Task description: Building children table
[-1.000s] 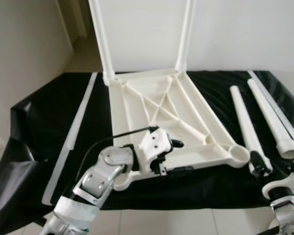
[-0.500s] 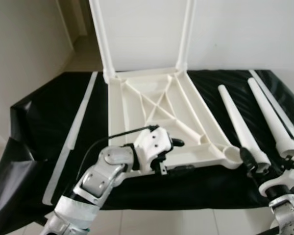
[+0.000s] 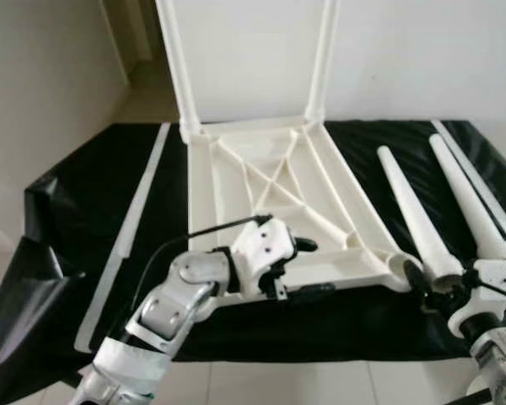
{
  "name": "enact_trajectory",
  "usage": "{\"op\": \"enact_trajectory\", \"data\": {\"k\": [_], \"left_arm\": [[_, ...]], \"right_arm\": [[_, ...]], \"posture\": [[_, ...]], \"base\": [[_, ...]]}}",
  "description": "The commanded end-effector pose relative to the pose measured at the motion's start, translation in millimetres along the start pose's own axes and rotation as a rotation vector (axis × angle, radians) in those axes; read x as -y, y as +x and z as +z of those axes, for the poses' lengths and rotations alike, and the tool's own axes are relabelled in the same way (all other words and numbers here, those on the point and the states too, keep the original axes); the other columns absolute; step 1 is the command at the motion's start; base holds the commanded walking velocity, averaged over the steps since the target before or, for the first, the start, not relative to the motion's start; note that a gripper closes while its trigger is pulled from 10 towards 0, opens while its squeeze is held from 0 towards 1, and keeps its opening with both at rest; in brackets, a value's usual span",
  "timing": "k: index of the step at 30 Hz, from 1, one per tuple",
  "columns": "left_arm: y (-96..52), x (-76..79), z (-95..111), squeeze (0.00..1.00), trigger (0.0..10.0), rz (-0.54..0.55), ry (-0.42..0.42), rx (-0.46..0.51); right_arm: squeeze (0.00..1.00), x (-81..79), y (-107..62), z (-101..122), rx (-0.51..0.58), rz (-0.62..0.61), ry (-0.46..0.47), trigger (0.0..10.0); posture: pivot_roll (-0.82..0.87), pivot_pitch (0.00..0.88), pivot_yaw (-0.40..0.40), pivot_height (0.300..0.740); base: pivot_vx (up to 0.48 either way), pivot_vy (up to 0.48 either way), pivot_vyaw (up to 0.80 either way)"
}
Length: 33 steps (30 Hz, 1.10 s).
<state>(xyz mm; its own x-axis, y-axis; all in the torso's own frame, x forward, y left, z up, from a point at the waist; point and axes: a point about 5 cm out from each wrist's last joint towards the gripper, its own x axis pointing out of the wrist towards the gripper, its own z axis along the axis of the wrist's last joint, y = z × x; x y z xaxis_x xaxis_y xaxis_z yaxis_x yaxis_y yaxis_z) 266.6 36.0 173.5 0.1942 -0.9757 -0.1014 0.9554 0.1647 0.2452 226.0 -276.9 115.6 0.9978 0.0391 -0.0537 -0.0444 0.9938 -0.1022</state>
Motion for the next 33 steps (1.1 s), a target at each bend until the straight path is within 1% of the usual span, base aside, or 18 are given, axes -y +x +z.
{"op": "enact_trajectory", "data": {"k": [1,2,6,8,9,10,11,13,14,17,18,21,22,24,28,30,32,33], "left_arm": [[-2.3,-1.9,0.1,0.0,10.0,0.015,-0.002,-0.002],[-2.4,-1.9,0.1,0.0,10.0,0.016,-0.003,-0.002],[-2.5,-1.9,0.1,0.0,10.0,0.016,-0.003,-0.002],[-2.9,-2.3,-0.2,0.0,10.0,0.017,-0.004,-0.003],[-2.9,-2.3,-0.2,0.0,10.0,0.017,-0.004,-0.003],[-3.3,-2.5,-0.4,0.0,10.0,0.017,-0.004,-0.004],[-3.3,-2.5,-0.4,0.0,10.0,0.017,-0.004,-0.004],[-3.9,-2.8,-0.3,0.0,10.0,0.017,-0.005,-0.004],[-4.1,-3.1,-0.3,0.0,10.0,0.017,-0.005,-0.004],[-4.5,-3.4,-0.5,0.0,10.0,0.018,-0.006,-0.005],[-5.2,-4.1,-0.8,0.0,10.0,0.02,-0.007,-0.006],[-5.2,-4.1,-0.8,0.0,10.0,0.02,-0.007,-0.006],[-5.2,-4.3,-0.8,0.0,10.0,0.021,-0.007,-0.007],[-5.0,-5.0,-0.5,0.0,10.0,0.02,-0.007,-0.006],[-5.2,-5.5,-0.4,0.0,10.0,0.02,-0.007,-0.005],[-5.7,-5.8,-0.3,0.0,10.0,0.021,-0.006,-0.006],[-6.0,-5.9,-0.4,0.0,10.0,0.022,-0.005,-0.007],[-6.2,-5.8,-0.5,0.0,10.0,0.021,-0.004,-0.008]], "right_arm": [[0.0,-0.3,-3.4,-6.5,-0.041,0.0,-0.05,10.0],[0.0,0.8,-4.1,-6.8,-0.044,-0.006,-0.062,10.0],[0.0,3.2,-5.1,-6.6,-0.044,-0.018,-0.055,10.0],[0.0,8.6,-7.8,-5.2,-0.031,-0.054,-0.051,10.0],[0.0,8.6,-7.8,-5.2,-0.031,-0.054,-0.051,10.0],[0.0,11.7,-9.7,-4.6,-0.028,-0.078,-0.073,10.0],[0.0,11.7,-9.7,-4.6,-0.028,-0.078,-0.073,10.0],[0.0,16.9,-13.0,-4.1,-0.016,-0.133,-0.082,10.0],[0.0,19.5,-14.9,-3.1,-0.004,-0.157,-0.058,10.0],[0.0,22.6,-17.0,-1.9,0.01,-0.18,-0.038,10.0],[0.0,25.9,-20.4,2.6,0.052,-0.203,0.021,10.0],[0.0,25.9,-20.4,2.6,0.052,-0.203,0.021,10.0],[0.0,26.2,-21.1,5.7,0.075,-0.207,0.032,10.0],[0.0,25.6,-20.5,11.1,0.106,-0.211,0.001,10.0],[0.0,24.9,-19.7,13.1,0.111,-0.211,-0.031,10.0],[0.0,23.9,-19.7,14.1,0.099,-0.201,-0.102,10.0],[0.0,23.7,-20.0,12.0,0.086,-0.193,-0.111,10.0],[0.0,24.8,-20.6,8.3,0.062,-0.185,-0.123,10.0]], "posture": [[-0.07,0.009,0.032,0.74],[-0.07,0.009,0.032,0.74],[-0.07,0.01,0.031,0.74],[-0.07,0.012,0.033,0.74],[-0.07,0.012,0.033,0.74],[-0.07,0.014,0.034,0.74],[-0.07,0.014,0.034,0.74],[-0.07,0.015,0.036,0.74],[-0.07,0.015,0.036,0.74],[-0.07,0.016,0.037,0.74],[-0.07,0.016,0.038,0.74],[-0.07,0.016,0.038,0.74],[-0.07,0.016,0.038,0.74],[-0.07,0.014,0.042,0.74],[-0.07,0.013,0.042,0.74],[-0.07,0.013,0.044,0.74],[-0.07,0.013,0.046,0.74],[-0.07,0.012,0.047,0.74]], "base": [[0.0,0.0,0.0],[0.0,0.0,0.0],[0.0,0.0,0.0],[0.0,0.0,0.0],[0.0,0.0,0.0],[0.0,0.0,0.0],[0.0,0.0,0.0],[0.0,0.0,0.0],[0.0,0.0,0.0],[0.0,0.0,0.0],[0.0,0.0,0.0],[0.0,0.0,0.0],[0.0,0.0,0.0],[0.0,0.0,0.0],[0.0,0.0,0.0],[0.0,0.0,0.0],[0.0,0.0,0.0],[0.0,0.0,0.0]]}}
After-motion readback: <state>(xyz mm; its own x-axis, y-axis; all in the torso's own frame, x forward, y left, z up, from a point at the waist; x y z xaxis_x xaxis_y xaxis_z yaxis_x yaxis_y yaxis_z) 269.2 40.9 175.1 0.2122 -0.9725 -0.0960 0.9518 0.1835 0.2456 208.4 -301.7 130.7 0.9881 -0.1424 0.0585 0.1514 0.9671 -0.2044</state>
